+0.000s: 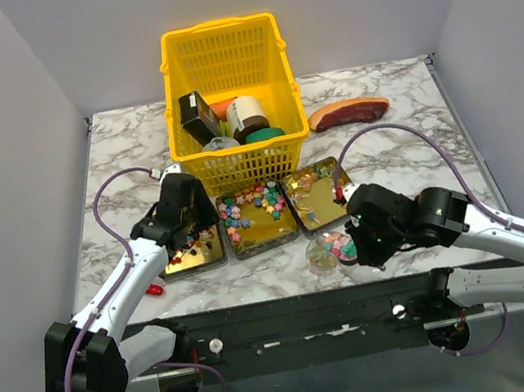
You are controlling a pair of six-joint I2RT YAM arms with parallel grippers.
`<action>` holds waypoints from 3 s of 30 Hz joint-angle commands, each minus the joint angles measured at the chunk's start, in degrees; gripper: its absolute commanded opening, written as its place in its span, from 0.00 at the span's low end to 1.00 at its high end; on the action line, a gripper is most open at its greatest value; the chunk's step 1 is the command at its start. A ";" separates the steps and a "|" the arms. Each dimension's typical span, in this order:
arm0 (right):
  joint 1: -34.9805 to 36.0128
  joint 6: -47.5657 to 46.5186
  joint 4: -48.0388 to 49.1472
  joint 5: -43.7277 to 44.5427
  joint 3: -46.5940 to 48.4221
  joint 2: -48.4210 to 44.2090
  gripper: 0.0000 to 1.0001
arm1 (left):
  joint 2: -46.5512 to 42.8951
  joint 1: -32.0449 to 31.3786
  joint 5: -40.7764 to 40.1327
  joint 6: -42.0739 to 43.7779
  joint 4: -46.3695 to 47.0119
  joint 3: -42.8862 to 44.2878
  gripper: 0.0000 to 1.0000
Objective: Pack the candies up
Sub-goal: Place the fake candies in the packing bottle, then scoop the fake candies from the storage box.
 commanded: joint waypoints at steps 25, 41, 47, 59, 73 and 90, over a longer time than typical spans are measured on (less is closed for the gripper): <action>0.63 3.25 -16.38 -8.34 8.06 9.31 0.01 | -0.08 0.33 -0.56 -0.25 1.94 -0.96 0.65; 0.63 4.31 -20.78 -2.99 15.79 9.83 0.01 | 0.44 0.33 0.32 0.10 1.68 -0.35 0.65; 0.71 0.97 -13.86 0.01 20.80 15.61 0.01 | 0.35 0.33 1.81 0.80 1.50 -0.35 0.67; 0.71 -22.57 -2.05 6.69 35.12 39.17 0.01 | -3.15 0.59 -7.31 -0.25 -1.83 0.09 0.72; 0.71 -42.36 3.57 6.70 40.76 51.32 0.01 | -4.65 8.32 -9.17 -0.34 -4.03 0.00 0.96; 0.54 -44.31 2.16 2.91 45.06 62.56 0.01 | -6.67 12.19 -8.04 0.10 -4.92 -0.08 0.99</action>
